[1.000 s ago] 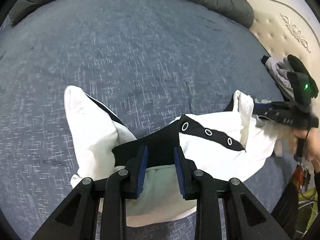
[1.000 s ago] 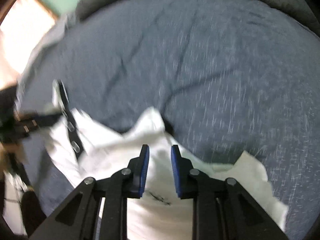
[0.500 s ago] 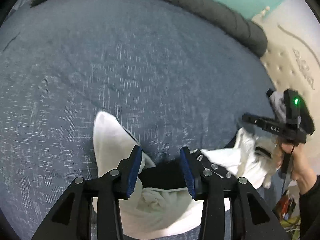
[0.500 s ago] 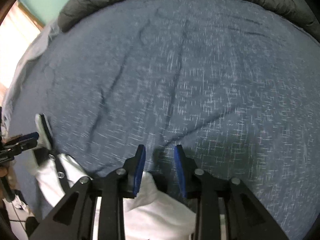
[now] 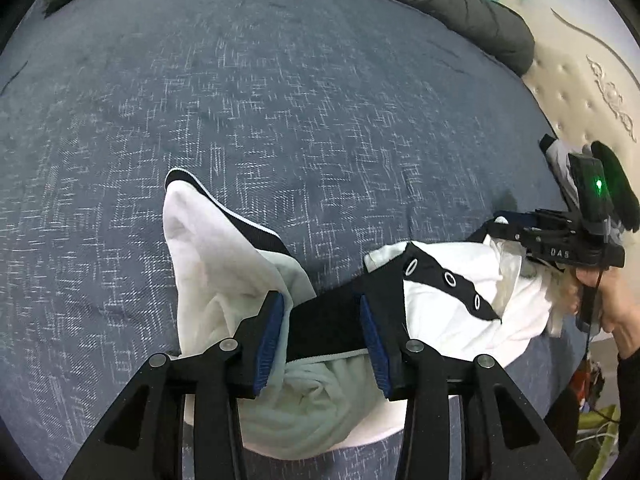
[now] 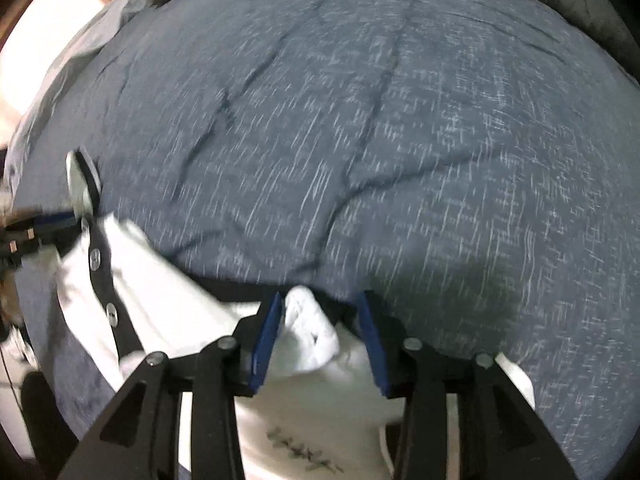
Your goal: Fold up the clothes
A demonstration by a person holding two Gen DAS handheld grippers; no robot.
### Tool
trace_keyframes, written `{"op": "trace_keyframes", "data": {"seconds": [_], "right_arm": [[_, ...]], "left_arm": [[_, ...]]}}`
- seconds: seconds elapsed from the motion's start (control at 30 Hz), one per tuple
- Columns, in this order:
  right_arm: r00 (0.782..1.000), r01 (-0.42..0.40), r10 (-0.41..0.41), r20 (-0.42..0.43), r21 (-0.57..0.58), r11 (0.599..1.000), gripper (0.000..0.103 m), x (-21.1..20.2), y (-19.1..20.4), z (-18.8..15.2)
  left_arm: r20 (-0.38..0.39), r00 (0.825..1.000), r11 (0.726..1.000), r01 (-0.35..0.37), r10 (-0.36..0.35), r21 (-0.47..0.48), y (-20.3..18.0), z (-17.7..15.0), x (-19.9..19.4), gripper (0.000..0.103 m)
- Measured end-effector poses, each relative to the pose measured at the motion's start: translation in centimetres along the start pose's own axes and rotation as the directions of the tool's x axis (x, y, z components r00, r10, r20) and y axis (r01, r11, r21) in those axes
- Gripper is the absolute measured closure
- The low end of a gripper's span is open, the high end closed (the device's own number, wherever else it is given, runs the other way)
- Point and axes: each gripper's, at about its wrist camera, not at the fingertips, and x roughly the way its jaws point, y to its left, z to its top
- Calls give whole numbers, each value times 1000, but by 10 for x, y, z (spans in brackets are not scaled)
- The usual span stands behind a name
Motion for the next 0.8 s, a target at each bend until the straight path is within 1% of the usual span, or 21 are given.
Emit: {"op": "trace_keyframes", "data": {"seconds": [0.07,0.1,0.13,0.2,0.27,0.3,0.43,0.6,0.73,0.8], "right_arm": [[999,6,-5,33,-30,1000,84,-8,5,-8],[999,3,-1,52,-35,999,87,-14,5,-11],[997,1,2,76,-37,999,88,-23,6,-16],[992,2,4,128,-44,999,89,-41,6,-23],[982,22,-8,189,-70,997,90,-66,7,-35],[978,32,-15,208,-77,996,90,-74,9,-37],[962,84,-57,267,-90,992,90,-98,-5,-43],[972,84,-64,226,-82,993,90,-103,-18,-74],[982,40,-25,185,-79,996,89,-86,-13,-89],[988,24,-13,153,-71,997,89,-79,-9,-97]], "left_arm": [[15,1000,1000,-1,1,12,-2,-2,-6,61],[19,1000,1000,-2,2,14,-4,-3,-8,65],[22,1000,1000,-3,3,15,-6,-5,-9,67],[33,999,1000,-4,4,22,-9,-8,-15,79],[49,999,999,2,-3,37,-15,-13,-22,81],[57,998,999,4,-7,45,-18,-15,-26,81],[75,997,995,26,-33,91,-37,-23,-36,81],[91,994,993,48,-58,107,-59,-24,-40,80],[97,994,995,40,-49,88,-65,-13,-35,78],[101,994,996,34,-42,78,-66,-7,-33,74]]}}
